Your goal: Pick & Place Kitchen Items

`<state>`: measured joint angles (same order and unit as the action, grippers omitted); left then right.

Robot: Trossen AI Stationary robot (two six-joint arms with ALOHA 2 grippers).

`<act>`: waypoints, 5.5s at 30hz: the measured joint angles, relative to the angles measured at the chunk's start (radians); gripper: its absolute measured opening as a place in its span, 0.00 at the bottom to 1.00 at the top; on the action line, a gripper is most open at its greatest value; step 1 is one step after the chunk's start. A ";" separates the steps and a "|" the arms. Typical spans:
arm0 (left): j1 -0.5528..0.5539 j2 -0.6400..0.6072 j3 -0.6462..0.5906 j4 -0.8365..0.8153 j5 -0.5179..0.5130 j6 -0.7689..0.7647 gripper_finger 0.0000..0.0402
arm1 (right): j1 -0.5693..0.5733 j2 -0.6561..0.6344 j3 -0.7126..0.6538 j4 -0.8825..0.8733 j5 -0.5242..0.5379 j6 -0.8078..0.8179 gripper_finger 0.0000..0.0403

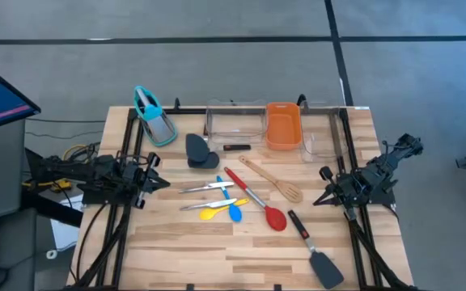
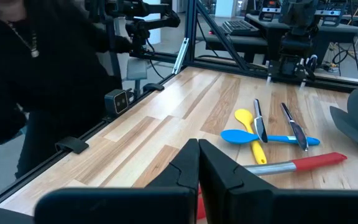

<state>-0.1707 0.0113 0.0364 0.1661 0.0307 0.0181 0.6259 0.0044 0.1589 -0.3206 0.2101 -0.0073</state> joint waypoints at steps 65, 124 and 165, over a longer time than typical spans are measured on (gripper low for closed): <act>0.000 0.000 0.000 0.023 0.000 0.006 0.01 | 0.000 0.000 0.000 0.039 0.025 -0.028 0.00; 0.000 0.000 0.000 0.029 0.000 0.003 0.01 | -0.288 1.427 0.992 -0.269 0.127 0.410 0.00; 0.000 0.254 0.000 0.054 0.000 0.000 0.01 | -0.379 1.773 0.992 -0.336 -0.035 0.758 0.55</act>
<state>-0.1707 0.2653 0.0364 0.2203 0.0307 0.0180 0.2474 1.7777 1.1507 -0.6565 0.1750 0.7502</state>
